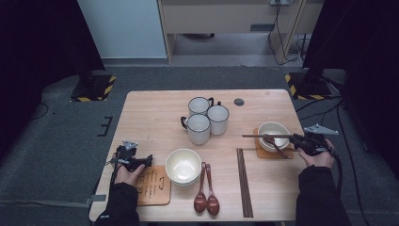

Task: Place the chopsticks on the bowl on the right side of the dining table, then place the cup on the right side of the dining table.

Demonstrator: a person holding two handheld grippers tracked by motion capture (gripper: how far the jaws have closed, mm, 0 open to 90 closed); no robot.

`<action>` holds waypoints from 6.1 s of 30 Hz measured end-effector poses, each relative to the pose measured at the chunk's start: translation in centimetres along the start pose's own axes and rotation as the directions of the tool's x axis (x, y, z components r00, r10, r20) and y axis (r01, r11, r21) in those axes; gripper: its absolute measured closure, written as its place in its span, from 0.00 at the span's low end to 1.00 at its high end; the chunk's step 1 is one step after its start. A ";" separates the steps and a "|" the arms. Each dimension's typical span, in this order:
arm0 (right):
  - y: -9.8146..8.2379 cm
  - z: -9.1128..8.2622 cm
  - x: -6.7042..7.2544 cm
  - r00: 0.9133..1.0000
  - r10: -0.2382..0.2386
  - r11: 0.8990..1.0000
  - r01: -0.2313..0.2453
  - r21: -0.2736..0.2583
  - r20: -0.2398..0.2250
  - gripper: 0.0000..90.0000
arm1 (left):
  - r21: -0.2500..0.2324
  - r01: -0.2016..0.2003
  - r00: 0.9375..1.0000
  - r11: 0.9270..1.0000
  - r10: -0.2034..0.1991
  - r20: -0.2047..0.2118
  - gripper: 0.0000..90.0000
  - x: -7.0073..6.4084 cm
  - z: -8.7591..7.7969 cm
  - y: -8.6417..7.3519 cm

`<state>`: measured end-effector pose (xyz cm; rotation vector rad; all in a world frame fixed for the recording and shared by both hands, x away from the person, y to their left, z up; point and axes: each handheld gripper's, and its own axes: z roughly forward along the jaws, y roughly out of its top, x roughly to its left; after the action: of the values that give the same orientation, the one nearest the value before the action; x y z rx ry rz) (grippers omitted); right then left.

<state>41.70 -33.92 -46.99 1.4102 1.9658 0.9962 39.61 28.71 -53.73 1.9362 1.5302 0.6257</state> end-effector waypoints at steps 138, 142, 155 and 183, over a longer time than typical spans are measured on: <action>14.8 11.1 17.4 0.964 -0.134 0.991 0.130 -0.034 -0.230 0.57 | 0.000 0.000 1.000 1.000 0.000 0.000 0.00 0.0 0.0 0.0; 14.7 11.7 17.1 0.966 -0.135 0.991 0.134 -0.019 -0.219 0.57 | 0.000 0.000 1.000 1.000 0.000 0.000 0.00 0.0 0.0 0.0; 14.0 13.3 16.5 0.970 -0.130 0.990 0.139 0.028 -0.203 0.56 | 0.000 0.000 1.000 1.000 0.000 0.000 0.00 0.0 0.0 0.0; 12.5 16.6 16.4 0.978 -0.080 0.985 0.108 0.137 -0.193 0.62 | 0.000 0.000 1.000 1.000 0.000 0.000 0.00 0.0 0.0 0.0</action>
<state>56.07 -11.66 -46.75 1.3262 2.2626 0.9885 39.62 28.72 -53.73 1.9363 1.5303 0.6252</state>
